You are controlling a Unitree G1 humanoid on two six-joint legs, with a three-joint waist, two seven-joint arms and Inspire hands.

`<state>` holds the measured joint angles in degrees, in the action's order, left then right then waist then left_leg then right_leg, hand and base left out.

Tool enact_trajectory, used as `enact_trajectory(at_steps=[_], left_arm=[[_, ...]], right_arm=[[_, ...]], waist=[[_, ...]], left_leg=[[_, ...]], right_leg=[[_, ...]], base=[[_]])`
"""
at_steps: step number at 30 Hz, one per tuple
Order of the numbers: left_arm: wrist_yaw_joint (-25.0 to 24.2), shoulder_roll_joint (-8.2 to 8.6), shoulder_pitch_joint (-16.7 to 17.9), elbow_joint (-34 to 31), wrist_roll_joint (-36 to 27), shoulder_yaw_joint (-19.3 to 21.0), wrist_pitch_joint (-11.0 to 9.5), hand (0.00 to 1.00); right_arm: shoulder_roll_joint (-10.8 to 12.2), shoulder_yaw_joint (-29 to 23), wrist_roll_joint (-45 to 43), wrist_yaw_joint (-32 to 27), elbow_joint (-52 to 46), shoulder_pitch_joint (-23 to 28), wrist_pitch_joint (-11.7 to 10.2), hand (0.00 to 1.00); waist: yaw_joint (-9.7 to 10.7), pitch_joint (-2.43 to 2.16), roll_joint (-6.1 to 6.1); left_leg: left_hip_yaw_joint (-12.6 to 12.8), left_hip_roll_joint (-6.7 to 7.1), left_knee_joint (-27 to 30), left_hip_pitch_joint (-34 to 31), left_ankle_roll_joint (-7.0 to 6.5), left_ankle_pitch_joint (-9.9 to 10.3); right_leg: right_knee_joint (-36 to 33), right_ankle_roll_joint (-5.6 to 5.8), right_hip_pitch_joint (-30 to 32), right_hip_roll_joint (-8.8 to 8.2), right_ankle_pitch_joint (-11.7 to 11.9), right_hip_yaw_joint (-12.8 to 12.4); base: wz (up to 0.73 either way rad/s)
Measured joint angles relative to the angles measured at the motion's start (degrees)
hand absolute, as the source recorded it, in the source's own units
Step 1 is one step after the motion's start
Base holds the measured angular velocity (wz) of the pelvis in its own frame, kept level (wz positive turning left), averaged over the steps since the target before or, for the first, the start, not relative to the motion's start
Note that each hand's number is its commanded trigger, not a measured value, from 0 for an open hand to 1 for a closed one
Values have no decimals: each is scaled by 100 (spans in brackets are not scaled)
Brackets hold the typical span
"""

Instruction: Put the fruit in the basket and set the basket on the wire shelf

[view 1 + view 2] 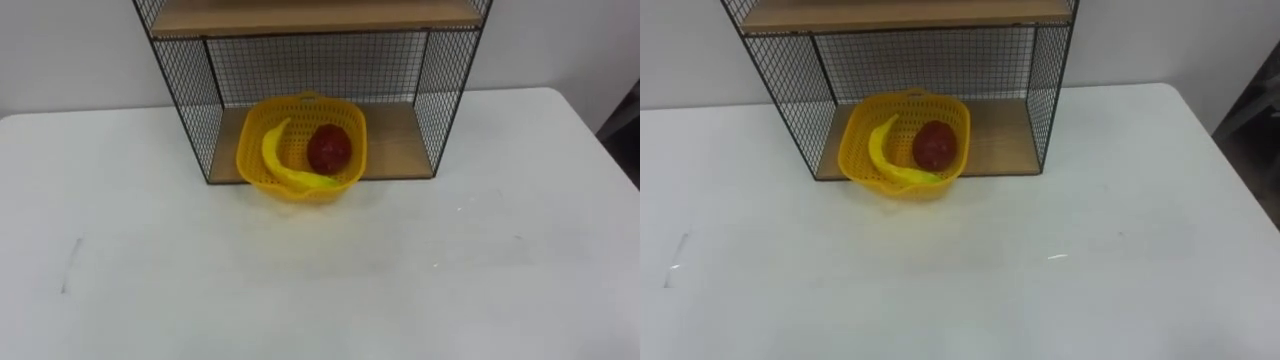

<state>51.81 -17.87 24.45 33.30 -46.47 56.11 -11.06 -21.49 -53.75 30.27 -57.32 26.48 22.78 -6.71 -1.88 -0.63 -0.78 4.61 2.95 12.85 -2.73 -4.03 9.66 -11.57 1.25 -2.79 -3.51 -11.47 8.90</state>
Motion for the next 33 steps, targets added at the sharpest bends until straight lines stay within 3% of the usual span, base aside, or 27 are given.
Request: enact_trajectory(at_steps=[1, 3, 8, 11, 16, 19, 21, 22, 24, 26, 29, 33], left_arm=[[1, -54, 1, 184, -43, 2, 2, 0], [-2, -372, 12, 988, -218, 104, 18, 0], [63, -855, 13, 1963, -479, 331, 20, 0], [49, -988, 39, 2284, -711, 321, 17, 0], [-78, -953, 56, 2887, -1376, 113, 22, 0], [-339, -598, 48, 3062, -1581, 76, 29, 0], [-642, -34, 57, 3142, -1574, -172, 38, 0], [-737, 129, 56, 3149, -1558, -279, 75, 0], [-1233, 656, -39, 3375, -1276, -765, 364, 0], [-1675, 924, -240, 3622, -760, -957, 643, 0], [-2407, 1174, -405, 3878, 452, -1307, 1038, 0], [-3211, 1142, -695, 3851, 2024, -2210, 1432, 0]], right_arm=[[0, -14, 169, -17, 161, 50, 2, 0], [0, -229, 650, -39, 796, 147, 1, 0], [-4, -375, 1667, -85, 1643, 321, -92, 0], [-6, -365, 2392, -72, 2169, 345, -99, 0], [63, -93, 3306, 244, 2952, 392, -104, 0], [344, 271, 3518, 578, 3187, 398, -132, 0], [674, 673, 3545, 896, 3520, 326, -138, 0], [746, 808, 3544, 978, 3674, 250, -131, 0], [1068, 1378, 3485, 1391, 4221, -113, -27, 0], [1251, 1596, 3244, 1777, 4655, -435, 239, 0], [1331, 2073, 1966, 2500, 5151, -897, 705, 0], [1304, 2935, 268, 3278, 5119, -1407, 1029, 0]], waist=[[0, -1, 2], [0, -4, -3], [3, -3, -29], [-9, -11, -41], [15, -19, -27], [1, -35, -5], [-22, -52, 37], [-21, -54, 55], [10, -95, 135], [-4, -80, 176], [-11, -70, 188], [-13, -34, 181]], left_leg=[[-6, 6, 8, 3, -4, 5], [-15, -4, 86, -8, 4, 44], [-42, -52, 268, -206, 29, 130], [-42, -86, 475, -356, 18, 225], [-7, -88, 461, -369, 24, 254], [33, -101, 435, -341, 31, 256], [105, -114, 363, -226, 42, 256], [124, -118, 347, -194, 45, 257], [139, -119, 312, -130, 57, 252], [116, -112, 319, -46, 56, 253], [88, -84, 263, 214, 47, 261], [89, -91, 252, 274, 18, 240]], right_leg=[[-18, 0, -2, -9, -29, 6], [-28, -10, -31, -5, -67, 54], [-48, -27, 94, 36, -83, 66], [-164, -37, 196, 46, -120, 86], [-206, -31, 249, 29, -142, 48], [-216, -33, 246, -3, -141, 33], [-200, -36, 191, 11, -143, -96], [-197, -36, 167, 10, -143, -104], [-194, -45, 72, 0, -148, -86], [-146, -43, -34, 7, -144, -83], [4, -15, -307, 12, -121, -96], [20, -27, -368, 32, -98, -82]], base=[[9], [2], [1], [0], [-3], [-9], [-16], [-12], [-2], [8], [4], [1]])
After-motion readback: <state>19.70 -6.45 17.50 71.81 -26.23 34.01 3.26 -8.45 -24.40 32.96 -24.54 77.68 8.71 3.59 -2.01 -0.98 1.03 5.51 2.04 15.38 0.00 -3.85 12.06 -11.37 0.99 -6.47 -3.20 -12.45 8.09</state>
